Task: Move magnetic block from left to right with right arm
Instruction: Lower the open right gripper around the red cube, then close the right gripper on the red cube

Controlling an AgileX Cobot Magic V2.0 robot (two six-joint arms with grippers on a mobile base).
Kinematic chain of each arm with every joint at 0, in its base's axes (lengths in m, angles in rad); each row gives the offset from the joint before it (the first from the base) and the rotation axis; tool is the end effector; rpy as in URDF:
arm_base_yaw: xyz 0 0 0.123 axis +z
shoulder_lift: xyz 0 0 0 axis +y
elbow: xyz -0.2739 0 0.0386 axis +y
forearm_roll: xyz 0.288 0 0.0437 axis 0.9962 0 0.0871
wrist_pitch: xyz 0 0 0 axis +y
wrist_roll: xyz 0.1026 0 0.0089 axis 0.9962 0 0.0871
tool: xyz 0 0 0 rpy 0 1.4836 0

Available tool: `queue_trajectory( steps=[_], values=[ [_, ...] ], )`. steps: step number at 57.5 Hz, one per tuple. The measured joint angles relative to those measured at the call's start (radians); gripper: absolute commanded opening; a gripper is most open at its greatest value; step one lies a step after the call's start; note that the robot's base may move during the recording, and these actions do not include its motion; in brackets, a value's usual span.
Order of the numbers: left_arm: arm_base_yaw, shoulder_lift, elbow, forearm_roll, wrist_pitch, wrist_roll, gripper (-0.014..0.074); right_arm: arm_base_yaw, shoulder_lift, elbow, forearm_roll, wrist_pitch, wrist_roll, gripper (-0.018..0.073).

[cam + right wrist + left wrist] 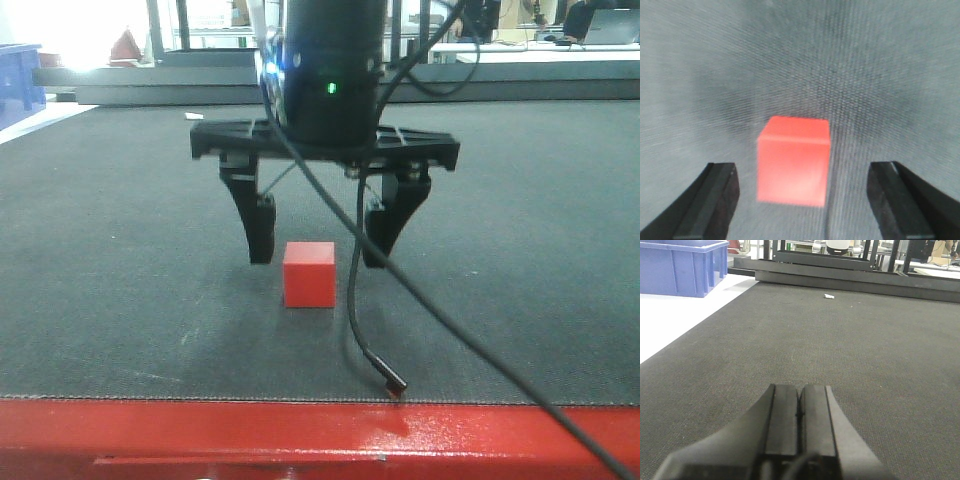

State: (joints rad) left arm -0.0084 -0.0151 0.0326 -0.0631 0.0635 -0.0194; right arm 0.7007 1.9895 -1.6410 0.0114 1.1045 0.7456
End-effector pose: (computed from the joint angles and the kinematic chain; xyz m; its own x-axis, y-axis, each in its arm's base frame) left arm 0.1172 -0.0014 0.1967 0.0053 -0.0823 -0.9966 0.0129 0.9965 -0.0823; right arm 0.3457 0.2930 0.1994 -0.9881 0.0589 -0.1421 0.0379 0.9885 0.1462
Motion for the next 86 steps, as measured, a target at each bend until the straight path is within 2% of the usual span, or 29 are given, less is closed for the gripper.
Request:
queue_trajectory(
  steps=[66, 71, 81, 86],
  values=[
    [0.000, 0.000, 0.000, 0.000, 0.000, 0.000, -0.0117, 0.009, 0.079, -0.035, 0.001, 0.012, 0.005, 0.0617],
    [0.000, 0.000, 0.000, 0.000, 0.000, 0.000, -0.0117, 0.009, 0.079, -0.035, 0.001, 0.018, 0.005, 0.0559],
    [0.000, 0.000, 0.000, 0.000, 0.000, 0.000, -0.0117, 0.009, 0.079, -0.035, 0.001, 0.023, 0.005, 0.0312],
    [0.000, 0.000, 0.000, 0.000, 0.000, 0.000, -0.0117, 0.009, 0.079, -0.035, 0.001, 0.024, 0.005, 0.0242]
  ],
)
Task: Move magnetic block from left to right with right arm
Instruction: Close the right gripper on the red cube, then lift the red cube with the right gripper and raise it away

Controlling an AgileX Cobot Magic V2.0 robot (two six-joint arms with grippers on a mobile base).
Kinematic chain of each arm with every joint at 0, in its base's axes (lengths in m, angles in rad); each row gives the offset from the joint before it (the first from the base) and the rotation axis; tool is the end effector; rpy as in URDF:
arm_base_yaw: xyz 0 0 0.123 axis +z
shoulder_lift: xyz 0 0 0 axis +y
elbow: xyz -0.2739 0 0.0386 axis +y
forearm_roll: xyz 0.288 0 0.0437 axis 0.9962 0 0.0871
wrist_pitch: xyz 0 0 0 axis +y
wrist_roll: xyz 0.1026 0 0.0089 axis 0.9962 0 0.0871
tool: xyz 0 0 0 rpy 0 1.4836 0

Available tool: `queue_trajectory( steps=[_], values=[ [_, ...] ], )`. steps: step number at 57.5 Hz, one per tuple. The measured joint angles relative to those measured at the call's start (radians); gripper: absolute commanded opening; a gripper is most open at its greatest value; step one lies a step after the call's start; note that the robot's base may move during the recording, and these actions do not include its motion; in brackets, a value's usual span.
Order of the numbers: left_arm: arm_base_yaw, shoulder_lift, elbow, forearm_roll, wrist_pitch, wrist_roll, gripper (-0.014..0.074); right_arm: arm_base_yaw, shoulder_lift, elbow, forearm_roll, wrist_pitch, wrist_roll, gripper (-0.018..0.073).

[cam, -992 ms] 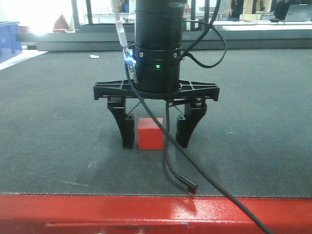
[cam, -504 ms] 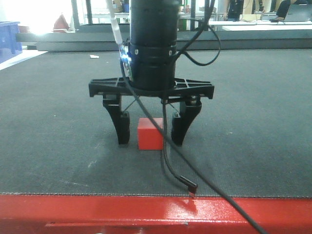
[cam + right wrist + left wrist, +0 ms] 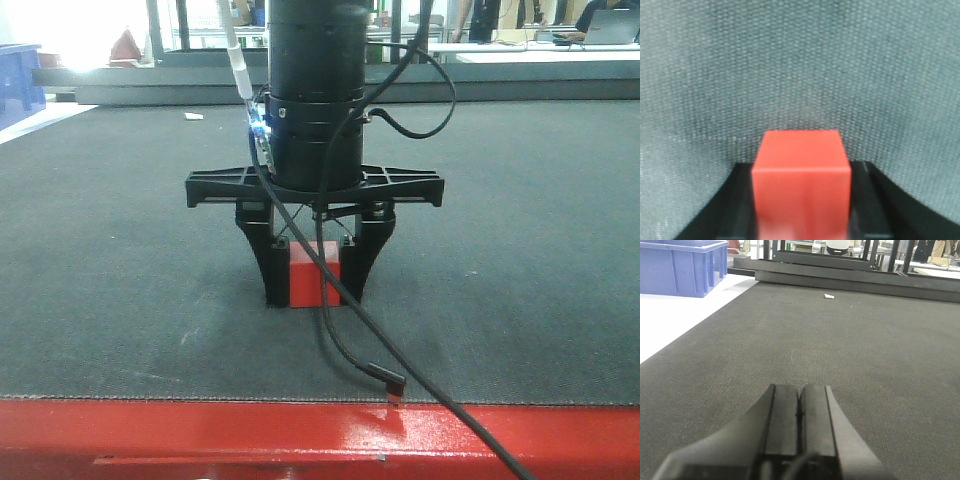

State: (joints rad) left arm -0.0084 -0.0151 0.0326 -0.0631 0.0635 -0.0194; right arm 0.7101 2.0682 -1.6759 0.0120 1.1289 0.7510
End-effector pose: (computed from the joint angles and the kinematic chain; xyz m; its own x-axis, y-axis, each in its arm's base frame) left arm 0.1172 -0.0014 0.1967 0.0053 -0.0823 -0.9966 0.0129 0.9965 -0.0823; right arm 0.3492 0.3017 0.1735 -0.9945 0.0498 -0.0918 0.0404 0.9940 0.1014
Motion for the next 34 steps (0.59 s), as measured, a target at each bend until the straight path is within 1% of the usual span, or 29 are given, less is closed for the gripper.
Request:
queue_trajectory(
  steps=[2, 20, 26, 34],
  values=[
    [0.000, 0.000, 0.000, 0.000, 0.000, 0.000, -0.0117, 0.000, 0.000, 0.000, 0.000, 0.000, 0.000, 0.0230],
    [0.000, 0.000, 0.000, 0.000, 0.000, 0.000, -0.0117, 0.000, -0.024, 0.000, 0.000, 0.009, 0.000, 0.0233],
    [0.000, 0.000, 0.000, 0.000, 0.000, 0.000, -0.0117, 0.002, -0.063, 0.000, -0.012, 0.019, -0.014, 0.0233],
    [0.000, 0.000, 0.000, 0.000, 0.000, 0.000, -0.0117, 0.002, -0.135, 0.027, -0.055, 0.017, -0.046, 0.0233]
  ],
)
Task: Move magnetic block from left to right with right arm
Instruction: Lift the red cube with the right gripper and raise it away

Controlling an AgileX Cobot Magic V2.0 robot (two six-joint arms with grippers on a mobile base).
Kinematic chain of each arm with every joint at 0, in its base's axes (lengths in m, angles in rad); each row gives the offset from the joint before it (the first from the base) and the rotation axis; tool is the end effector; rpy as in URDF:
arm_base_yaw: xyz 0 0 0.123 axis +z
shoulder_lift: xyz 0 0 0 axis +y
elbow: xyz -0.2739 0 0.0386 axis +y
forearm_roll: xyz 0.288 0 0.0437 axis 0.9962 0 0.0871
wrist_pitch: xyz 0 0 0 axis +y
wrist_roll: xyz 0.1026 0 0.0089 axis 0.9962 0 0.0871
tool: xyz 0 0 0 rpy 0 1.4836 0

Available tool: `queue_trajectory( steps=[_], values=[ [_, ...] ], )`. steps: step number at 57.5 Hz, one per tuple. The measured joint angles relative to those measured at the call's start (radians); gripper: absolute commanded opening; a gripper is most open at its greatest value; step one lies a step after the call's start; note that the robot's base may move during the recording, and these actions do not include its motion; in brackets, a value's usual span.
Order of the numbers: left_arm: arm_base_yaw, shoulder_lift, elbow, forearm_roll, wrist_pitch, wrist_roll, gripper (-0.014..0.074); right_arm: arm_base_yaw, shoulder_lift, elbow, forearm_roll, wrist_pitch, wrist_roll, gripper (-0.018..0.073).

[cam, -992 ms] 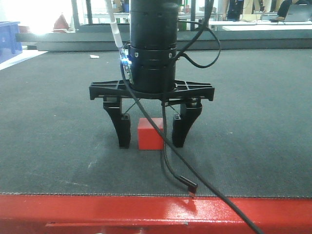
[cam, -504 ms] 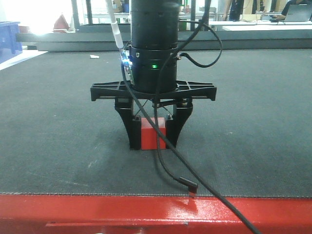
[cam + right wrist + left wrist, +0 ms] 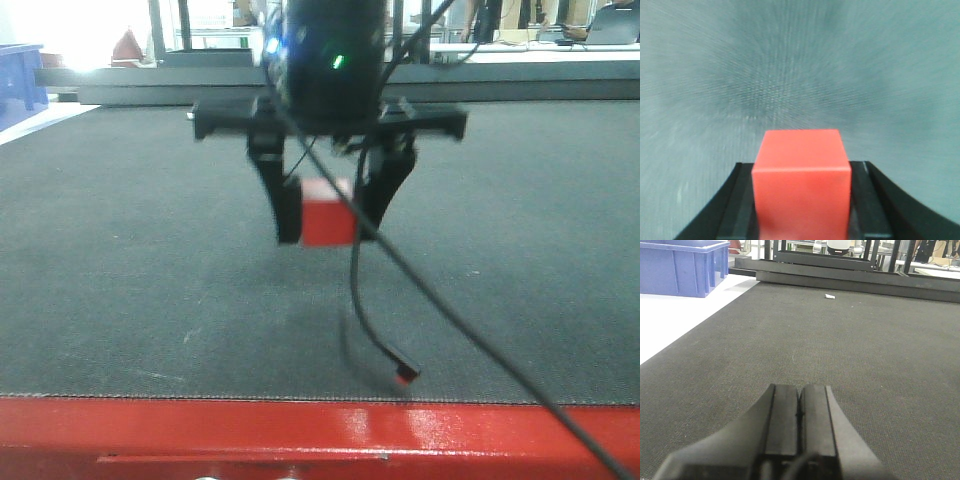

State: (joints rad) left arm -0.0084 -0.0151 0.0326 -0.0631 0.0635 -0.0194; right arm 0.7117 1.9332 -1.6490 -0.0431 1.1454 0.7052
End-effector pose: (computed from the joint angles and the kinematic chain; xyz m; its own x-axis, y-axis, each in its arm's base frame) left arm 0.1172 -0.0014 0.1967 0.0053 -0.0823 -0.9966 0.0129 0.9965 -0.0823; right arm 0.3397 0.2877 0.2264 -0.9799 -0.0078 -0.1995 -0.0312 0.9930 0.1143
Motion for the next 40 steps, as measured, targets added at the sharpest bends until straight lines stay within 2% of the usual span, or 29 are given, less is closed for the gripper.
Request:
queue_trajectory(
  steps=[14, 24, 40],
  values=[
    [0.000, 0.000, 0.000, 0.000, 0.000, 0.000, -0.0117, -0.048, -0.195, 0.214, -0.030, -0.107, -0.039, 0.0233],
    [0.000, 0.000, 0.000, 0.000, 0.000, 0.000, -0.0117, -0.121, -0.360, 0.414, -0.032, -0.215, -0.152, 0.0233],
    [0.000, 0.000, 0.000, 0.000, 0.000, 0.000, -0.0117, -0.323, -0.660, 0.697, -0.027, -0.399, -0.356, 0.0233]
  ],
)
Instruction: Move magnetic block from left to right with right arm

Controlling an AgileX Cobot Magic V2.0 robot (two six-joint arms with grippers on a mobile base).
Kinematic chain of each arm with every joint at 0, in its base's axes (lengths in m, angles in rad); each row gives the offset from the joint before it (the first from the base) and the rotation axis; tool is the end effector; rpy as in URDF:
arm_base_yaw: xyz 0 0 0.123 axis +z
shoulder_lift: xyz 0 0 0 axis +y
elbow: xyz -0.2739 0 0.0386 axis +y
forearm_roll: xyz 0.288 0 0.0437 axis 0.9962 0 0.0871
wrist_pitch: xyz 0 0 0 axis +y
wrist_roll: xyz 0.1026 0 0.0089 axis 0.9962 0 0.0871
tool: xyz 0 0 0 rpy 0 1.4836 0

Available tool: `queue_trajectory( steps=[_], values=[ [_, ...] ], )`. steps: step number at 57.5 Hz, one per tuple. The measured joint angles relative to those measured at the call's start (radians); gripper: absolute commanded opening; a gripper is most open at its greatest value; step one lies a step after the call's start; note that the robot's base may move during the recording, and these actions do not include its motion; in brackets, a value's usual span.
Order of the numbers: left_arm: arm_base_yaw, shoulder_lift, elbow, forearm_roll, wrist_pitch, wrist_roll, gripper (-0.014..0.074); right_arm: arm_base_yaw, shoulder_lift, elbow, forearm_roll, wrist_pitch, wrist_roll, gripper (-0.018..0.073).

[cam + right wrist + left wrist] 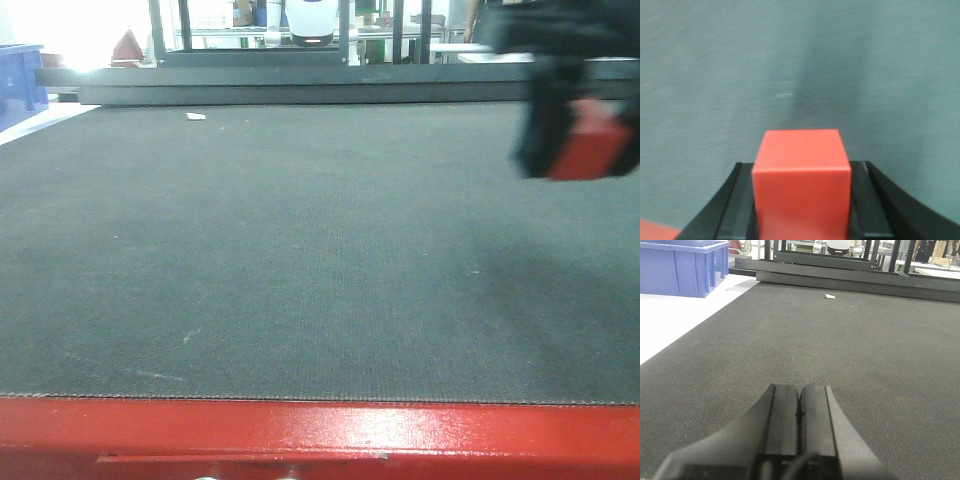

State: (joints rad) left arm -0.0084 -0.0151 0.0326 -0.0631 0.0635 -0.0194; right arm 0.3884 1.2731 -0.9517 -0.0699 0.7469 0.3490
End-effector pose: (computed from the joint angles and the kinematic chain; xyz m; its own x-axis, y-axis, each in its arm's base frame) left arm 0.1172 -0.0014 0.1967 0.0053 -0.0823 -0.9966 0.0129 0.9965 -0.0823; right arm 0.2803 0.1094 0.2612 -0.8386 -0.0266 -0.5442 -0.1128 0.9856 0.1257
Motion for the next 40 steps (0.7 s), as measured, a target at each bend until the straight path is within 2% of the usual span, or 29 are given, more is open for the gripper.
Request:
queue_trajectory(
  steps=[16, 23, 31, 40],
  values=[
    [0.000, 0.000, 0.000, 0.000, 0.000, 0.000, -0.0117, -0.261, -0.286, 0.239, 0.004, -0.211, -0.185, 0.0233],
    [0.000, 0.000, 0.000, 0.000, 0.000, 0.000, -0.0117, -0.347, -0.401, 0.322, 0.004, -0.316, -0.249, 0.0233],
    [0.000, 0.000, 0.000, 0.000, 0.000, 0.000, -0.0117, -0.400, -0.521, 0.413, 0.004, -0.449, -0.294, 0.0233],
    [0.000, 0.000, 0.000, 0.000, 0.000, 0.000, -0.0117, -0.409, -0.668, 0.509, 0.004, -0.591, -0.304, 0.0233]
  ],
)
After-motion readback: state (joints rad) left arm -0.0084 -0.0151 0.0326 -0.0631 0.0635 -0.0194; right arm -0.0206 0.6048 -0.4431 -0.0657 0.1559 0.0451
